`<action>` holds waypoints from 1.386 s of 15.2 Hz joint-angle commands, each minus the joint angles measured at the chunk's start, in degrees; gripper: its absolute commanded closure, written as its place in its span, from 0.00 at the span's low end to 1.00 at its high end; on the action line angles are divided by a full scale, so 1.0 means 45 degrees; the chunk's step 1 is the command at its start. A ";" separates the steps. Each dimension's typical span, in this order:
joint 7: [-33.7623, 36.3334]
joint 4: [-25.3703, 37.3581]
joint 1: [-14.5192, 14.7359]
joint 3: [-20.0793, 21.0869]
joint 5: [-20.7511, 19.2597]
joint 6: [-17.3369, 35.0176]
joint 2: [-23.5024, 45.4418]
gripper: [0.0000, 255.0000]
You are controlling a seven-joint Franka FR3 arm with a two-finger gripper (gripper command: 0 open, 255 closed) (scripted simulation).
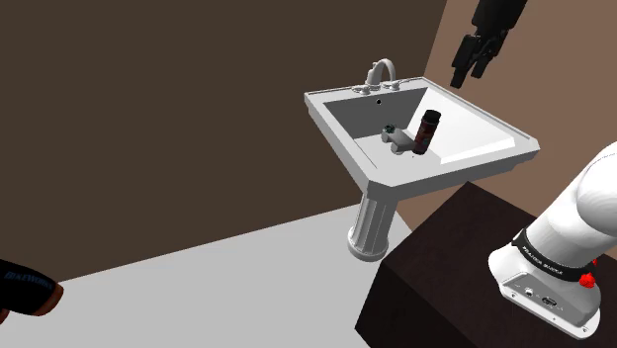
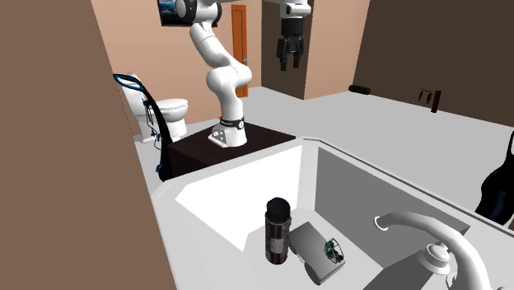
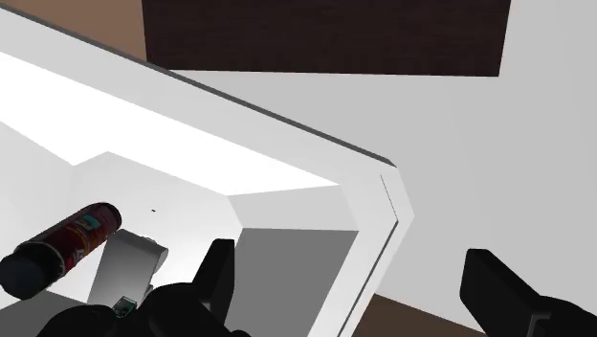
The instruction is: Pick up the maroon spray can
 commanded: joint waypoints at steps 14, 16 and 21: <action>-0.3440 -0.0642 -0.0929 -0.3090 -0.1449 0.4265 0.3279 0.00; -0.4002 -0.0472 -0.0991 -0.3567 -0.1483 0.4913 0.4041 0.00; -0.5555 0.0263 -0.1021 -0.4737 -0.1155 0.6412 0.6179 0.00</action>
